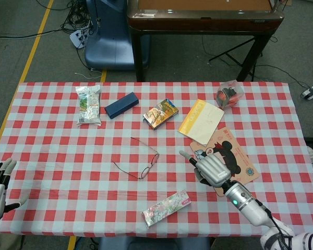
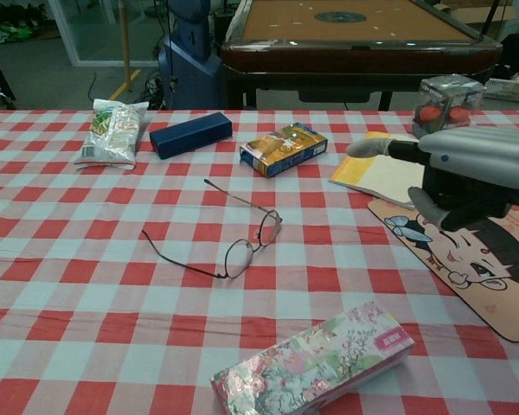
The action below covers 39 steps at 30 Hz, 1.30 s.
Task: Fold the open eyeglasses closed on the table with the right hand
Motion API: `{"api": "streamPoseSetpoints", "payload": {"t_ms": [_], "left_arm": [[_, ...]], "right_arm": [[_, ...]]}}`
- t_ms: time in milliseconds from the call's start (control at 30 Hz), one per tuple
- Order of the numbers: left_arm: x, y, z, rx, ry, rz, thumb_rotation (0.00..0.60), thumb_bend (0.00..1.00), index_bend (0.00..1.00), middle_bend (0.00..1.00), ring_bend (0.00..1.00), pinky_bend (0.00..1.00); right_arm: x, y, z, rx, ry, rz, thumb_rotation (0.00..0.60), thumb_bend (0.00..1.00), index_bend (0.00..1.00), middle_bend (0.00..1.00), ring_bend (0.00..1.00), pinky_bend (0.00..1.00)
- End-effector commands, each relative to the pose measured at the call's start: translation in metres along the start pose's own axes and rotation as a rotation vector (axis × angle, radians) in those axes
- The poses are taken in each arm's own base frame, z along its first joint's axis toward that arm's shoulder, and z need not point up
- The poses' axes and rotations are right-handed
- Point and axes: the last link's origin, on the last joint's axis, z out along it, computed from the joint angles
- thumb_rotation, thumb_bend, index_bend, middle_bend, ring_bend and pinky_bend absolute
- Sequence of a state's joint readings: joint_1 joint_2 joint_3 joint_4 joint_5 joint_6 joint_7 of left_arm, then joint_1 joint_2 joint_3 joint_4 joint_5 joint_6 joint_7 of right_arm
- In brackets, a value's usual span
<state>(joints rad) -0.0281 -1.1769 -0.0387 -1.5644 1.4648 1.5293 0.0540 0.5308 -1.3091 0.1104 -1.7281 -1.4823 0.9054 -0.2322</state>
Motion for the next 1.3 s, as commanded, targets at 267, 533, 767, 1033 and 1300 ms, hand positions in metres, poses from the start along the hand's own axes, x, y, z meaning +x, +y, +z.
{"api": "streamPoseSetpoints", "payload": {"t_ms": [267,533,767,1033,1300], "left_arm": [[-0.002,-0.005,-0.003,0.017,-0.013,0.003,0.6,0.16,0.0,0.0,0.0,0.0],[-0.005,-0.009,-0.003,0.026,-0.025,0.004,0.6,0.16,0.0,0.0,0.0,0.0],[-0.007,-0.012,-0.002,0.034,-0.034,0.005,0.6,0.16,0.0,0.0,0.0,0.0],[-0.008,-0.013,-0.001,0.037,-0.038,0.008,0.6,0.16,0.0,0.0,0.0,0.0],[-0.008,-0.01,-0.001,0.03,-0.041,0.013,0.6,0.16,0.0,0.0,0.0,0.0]], "right_arm": [[-0.016,-0.027,0.049,0.047,-0.096,0.012,0.6,0.71,0.0,1.0,1.0,0.99],[-0.03,-0.04,0.071,0.053,-0.128,0.008,0.6,0.71,0.0,1.0,1.0,0.99],[-0.038,-0.044,0.087,0.039,-0.146,0.008,0.6,0.71,0.0,1.0,1.0,0.99],[-0.047,-0.041,0.097,0.016,-0.163,0.014,0.6,0.72,0.0,1.0,1.0,0.99],[-0.056,-0.037,0.099,0.009,-0.18,0.021,0.6,0.72,0.0,1.0,1.0,0.99]]}}
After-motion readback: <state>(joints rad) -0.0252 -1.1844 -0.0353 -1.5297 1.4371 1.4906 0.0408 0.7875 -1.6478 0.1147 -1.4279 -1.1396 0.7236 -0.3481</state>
